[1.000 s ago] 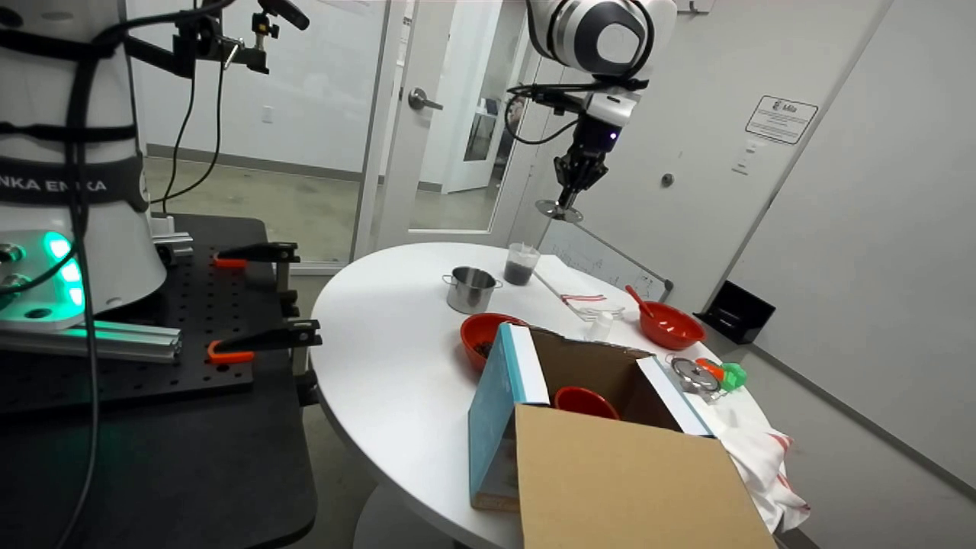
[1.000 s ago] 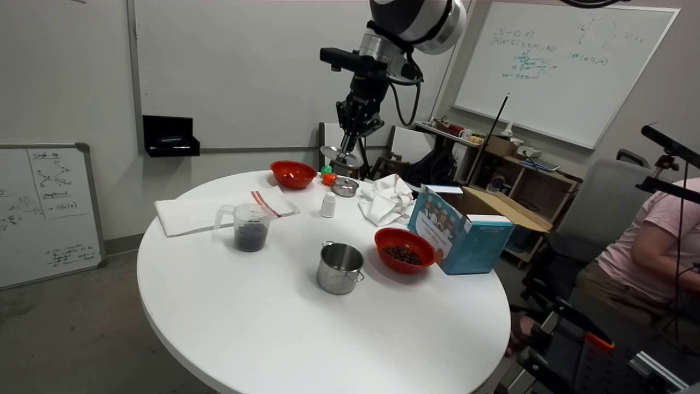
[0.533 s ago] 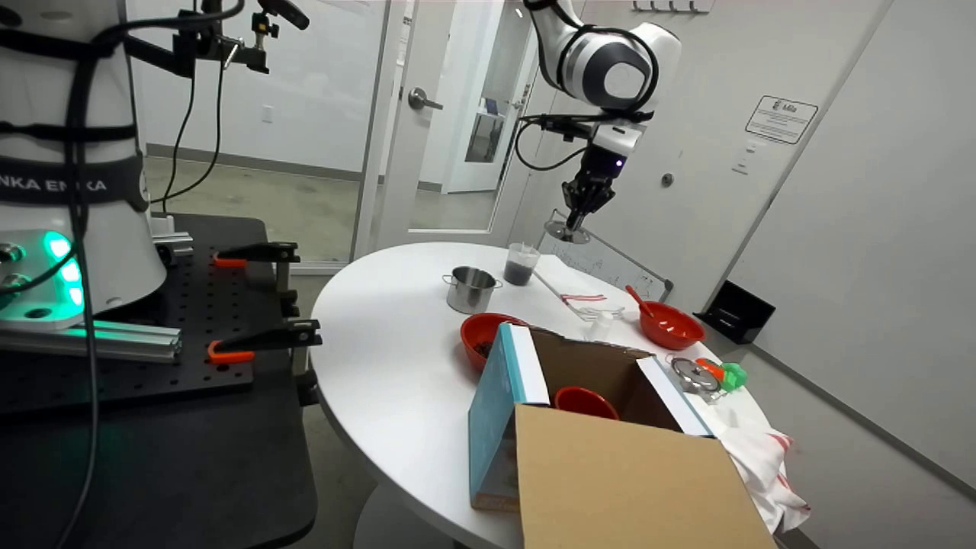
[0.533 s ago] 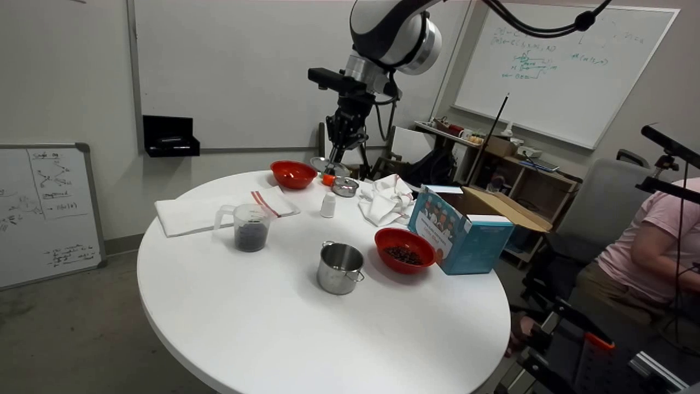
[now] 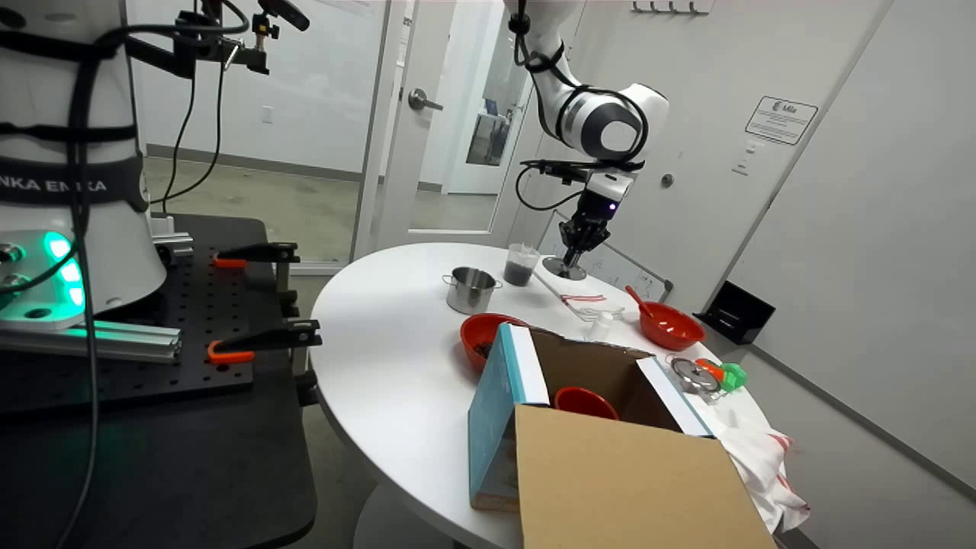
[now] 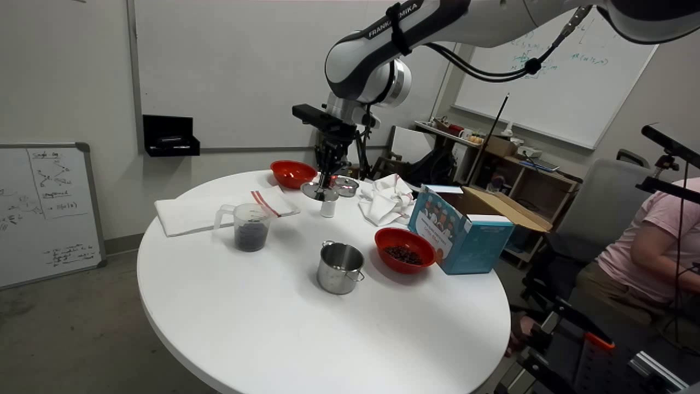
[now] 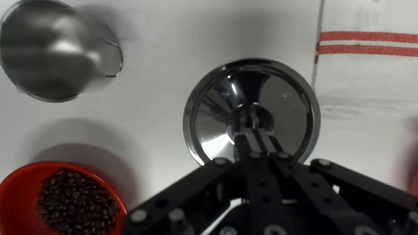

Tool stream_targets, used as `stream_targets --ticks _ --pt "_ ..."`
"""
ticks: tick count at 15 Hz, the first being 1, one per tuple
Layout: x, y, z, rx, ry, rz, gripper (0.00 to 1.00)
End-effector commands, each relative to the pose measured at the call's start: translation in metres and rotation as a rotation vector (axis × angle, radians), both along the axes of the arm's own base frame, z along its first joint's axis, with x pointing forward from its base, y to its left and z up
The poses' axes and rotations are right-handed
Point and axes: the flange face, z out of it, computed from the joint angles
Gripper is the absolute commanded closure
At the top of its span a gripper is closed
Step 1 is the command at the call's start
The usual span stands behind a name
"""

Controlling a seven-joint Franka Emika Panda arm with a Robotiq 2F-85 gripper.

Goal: Take the lid off the silver pot and put it on the table

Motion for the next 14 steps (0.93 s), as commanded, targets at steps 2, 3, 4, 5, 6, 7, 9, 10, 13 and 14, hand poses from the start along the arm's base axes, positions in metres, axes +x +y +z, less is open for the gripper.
stream_targets --ticks 2,3,4,5,6,7,9,10,13,14 --pt "0.010 -0.008 -0.028 -0.043 0.039 -0.026 1.00" --pt "0.009 -0.008 -0.035 -0.049 0.047 -0.030 1.00" --pt "0.009 -0.009 -0.042 -0.052 0.058 -0.038 1.00" --pt "0.008 -0.008 -0.047 -0.049 0.070 -0.048 1.00" --pt "0.008 -0.008 -0.050 -0.048 0.080 -0.057 1.00" --pt "0.006 -0.007 -0.054 -0.033 0.098 -0.060 1.00" --pt "0.000 -0.010 -0.056 -0.027 0.087 -0.042 0.99" --pt "0.000 -0.010 -0.057 -0.027 0.090 -0.043 0.99" --pt "0.001 -0.008 -0.066 -0.041 0.096 -0.066 1.00" --pt "0.003 -0.008 -0.075 -0.054 0.099 -0.072 1.00"
